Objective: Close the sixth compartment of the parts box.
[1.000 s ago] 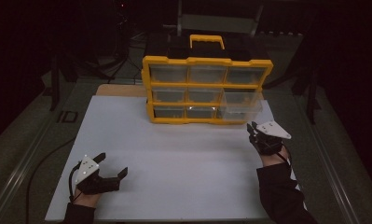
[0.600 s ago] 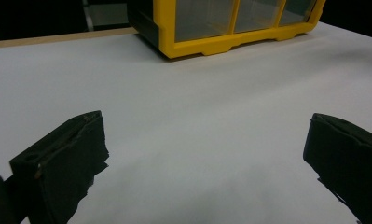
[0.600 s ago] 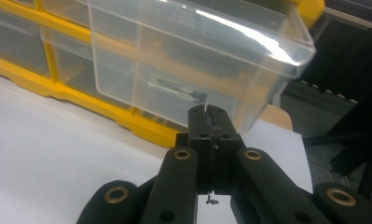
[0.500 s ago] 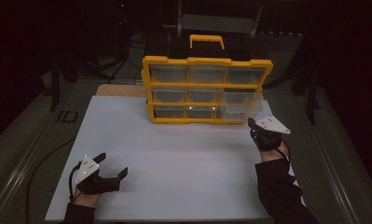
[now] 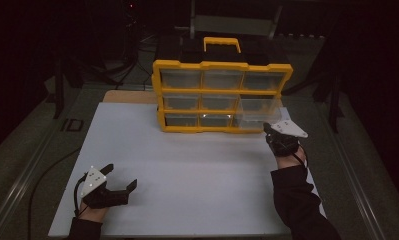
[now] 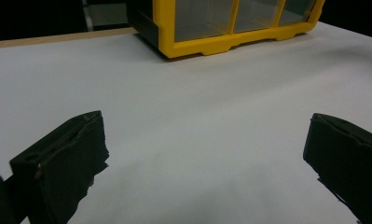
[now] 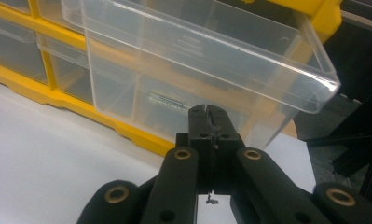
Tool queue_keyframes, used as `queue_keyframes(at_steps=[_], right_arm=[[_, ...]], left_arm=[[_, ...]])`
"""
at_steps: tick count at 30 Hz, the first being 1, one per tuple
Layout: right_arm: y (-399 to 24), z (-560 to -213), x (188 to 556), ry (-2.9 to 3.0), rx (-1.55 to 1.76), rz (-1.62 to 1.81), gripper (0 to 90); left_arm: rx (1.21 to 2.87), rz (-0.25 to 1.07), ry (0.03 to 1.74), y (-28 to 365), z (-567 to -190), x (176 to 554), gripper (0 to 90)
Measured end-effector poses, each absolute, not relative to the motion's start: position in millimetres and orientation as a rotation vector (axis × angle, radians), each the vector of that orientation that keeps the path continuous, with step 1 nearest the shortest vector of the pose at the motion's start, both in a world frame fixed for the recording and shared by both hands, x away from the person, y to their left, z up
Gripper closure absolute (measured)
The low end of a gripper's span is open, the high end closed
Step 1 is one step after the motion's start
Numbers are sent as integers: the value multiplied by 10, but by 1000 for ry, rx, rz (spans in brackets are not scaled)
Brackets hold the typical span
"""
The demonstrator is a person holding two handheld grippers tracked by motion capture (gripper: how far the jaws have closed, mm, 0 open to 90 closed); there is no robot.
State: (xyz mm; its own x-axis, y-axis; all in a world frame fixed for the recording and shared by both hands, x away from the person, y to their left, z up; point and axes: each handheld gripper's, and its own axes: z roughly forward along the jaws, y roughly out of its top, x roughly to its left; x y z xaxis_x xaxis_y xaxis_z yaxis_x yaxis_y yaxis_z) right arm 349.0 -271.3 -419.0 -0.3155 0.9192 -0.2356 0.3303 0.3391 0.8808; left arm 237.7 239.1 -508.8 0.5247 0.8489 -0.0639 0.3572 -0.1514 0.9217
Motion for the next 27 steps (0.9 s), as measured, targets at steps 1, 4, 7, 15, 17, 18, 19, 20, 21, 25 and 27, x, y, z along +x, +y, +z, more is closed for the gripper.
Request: queue_keyframes(at_steps=[1, 4, 7, 15, 17, 18, 19, 20, 21, 25, 27], right_arm=[[-2713, -4190, 3490, 1825, 1104, 955, 900], [-2695, -4186, 3517, 1830, 1107, 953, 900], [-2693, -4186, 3534, 1830, 1105, 949, 900], [-2694, -4163, 3613, 1829, 1113, 960, 900], [-2693, -4161, 3623, 1828, 1116, 964, 900], [-2693, -4161, 3649, 1831, 1119, 966, 900], [-2692, -4163, 3659, 1830, 1119, 966, 900], [-2689, -4164, 3670, 1833, 1119, 964, 900], [-2687, -4165, 3679, 1833, 1117, 961, 900], [-2681, -4163, 3713, 1833, 1120, 954, 900], [-2676, -4162, 3738, 1832, 1123, 954, 900]], left_arm=[[1737, 598, 1017, 2391, -5088, 2377, 0], [1736, 597, 1018, 2393, -5088, 2378, 0], [1736, 598, 1018, 2393, -5088, 2377, 0], [1738, 598, 1017, 2391, -5088, 2377, 0], [1742, 600, 1015, 2390, -5089, 2377, 0], [1741, 599, 1014, 2391, -5089, 2377, 0], [1739, 600, 1016, 2391, -5088, 2376, 0], [1739, 601, 1016, 2392, -5087, 2375, 0], [1737, 600, 1016, 2395, -5087, 2375, 0], [1735, 600, 1016, 2398, -5088, 2375, 0], [1736, 600, 1015, 2396, -5087, 2374, 0]])
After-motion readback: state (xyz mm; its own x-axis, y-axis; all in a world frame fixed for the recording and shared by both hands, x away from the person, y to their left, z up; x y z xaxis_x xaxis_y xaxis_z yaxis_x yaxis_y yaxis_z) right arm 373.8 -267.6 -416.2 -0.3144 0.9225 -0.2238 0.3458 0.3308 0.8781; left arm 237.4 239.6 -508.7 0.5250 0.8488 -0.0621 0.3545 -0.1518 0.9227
